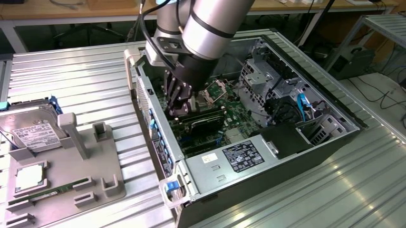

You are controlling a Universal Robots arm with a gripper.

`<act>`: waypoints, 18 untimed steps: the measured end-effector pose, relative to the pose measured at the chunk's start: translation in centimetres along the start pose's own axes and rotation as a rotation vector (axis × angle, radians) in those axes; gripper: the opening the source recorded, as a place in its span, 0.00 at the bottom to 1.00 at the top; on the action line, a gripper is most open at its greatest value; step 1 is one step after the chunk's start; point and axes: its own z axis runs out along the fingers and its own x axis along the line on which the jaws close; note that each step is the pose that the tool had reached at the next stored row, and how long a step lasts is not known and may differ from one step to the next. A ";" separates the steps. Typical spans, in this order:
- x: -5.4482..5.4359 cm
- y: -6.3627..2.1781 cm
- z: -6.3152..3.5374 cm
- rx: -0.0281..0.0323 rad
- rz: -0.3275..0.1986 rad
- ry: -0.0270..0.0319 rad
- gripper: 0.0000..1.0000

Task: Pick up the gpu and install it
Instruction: 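Press down on the gpu until it lock into place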

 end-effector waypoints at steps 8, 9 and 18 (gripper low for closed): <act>-0.1 -0.10 0.34 0.0013 0.001 0.0018 0.11; -0.1 -0.11 0.34 0.0024 0.000 0.0018 0.11; -0.2 -0.19 0.31 0.0390 -0.004 0.0035 0.11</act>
